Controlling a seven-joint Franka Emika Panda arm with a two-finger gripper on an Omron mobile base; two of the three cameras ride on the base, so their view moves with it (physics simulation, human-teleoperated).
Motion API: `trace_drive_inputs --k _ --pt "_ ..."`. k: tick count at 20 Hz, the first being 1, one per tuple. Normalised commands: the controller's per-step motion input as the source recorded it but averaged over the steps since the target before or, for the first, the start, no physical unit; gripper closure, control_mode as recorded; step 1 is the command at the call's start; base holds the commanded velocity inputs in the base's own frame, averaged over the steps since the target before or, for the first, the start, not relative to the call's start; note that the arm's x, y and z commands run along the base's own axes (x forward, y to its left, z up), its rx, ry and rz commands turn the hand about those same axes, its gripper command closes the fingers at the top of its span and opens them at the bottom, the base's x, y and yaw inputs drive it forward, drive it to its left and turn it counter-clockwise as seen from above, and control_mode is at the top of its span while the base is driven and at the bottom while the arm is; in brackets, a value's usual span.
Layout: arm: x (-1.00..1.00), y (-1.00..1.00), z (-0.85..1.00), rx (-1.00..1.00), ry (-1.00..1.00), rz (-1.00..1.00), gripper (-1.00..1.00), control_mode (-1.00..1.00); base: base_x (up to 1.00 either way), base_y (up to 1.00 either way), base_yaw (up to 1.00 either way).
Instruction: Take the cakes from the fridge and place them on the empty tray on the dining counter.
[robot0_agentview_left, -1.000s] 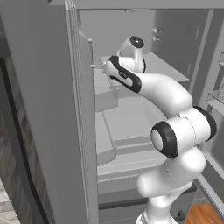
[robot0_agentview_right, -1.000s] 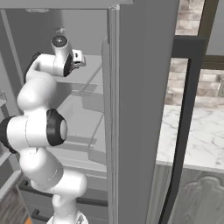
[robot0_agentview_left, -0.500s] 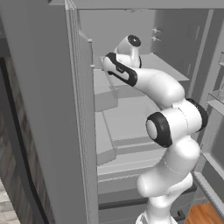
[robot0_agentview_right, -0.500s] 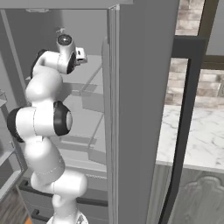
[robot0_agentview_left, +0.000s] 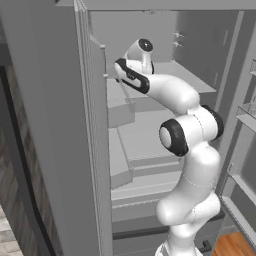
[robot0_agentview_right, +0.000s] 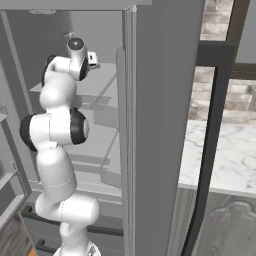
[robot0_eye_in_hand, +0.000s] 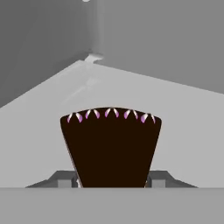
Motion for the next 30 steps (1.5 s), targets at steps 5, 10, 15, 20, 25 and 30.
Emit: trace_drive_inputs --k 5,10,15,20,25,30 --pt "-0.04 0.06 -0.09 0.00 -0.14 0.00 1.00 -1.00 0.00 0.00 0.00" --pt "-0.62 -0.04 0.01 0.00 -0.23 0.00 1.00 -1.00 0.00 0.00 0.00" --pt "-0.84 -0.25 0.02 0.00 -0.15 -0.03 1.00 -1.00 0.00 0.00 0.00" --pt "-0.81 -0.42 0.42 0.01 -0.11 -0.04 1.00 -1.00 0.00 0.00 0.00" --pt "-0.91 -0.37 0.46 0.01 -0.10 -0.04 1.00 -1.00 0.00 0.00 0.00" --pt "-1.00 -0.16 0.25 0.00 -0.08 -0.05 1.00 -1.00 0.00 0.00 0.00"
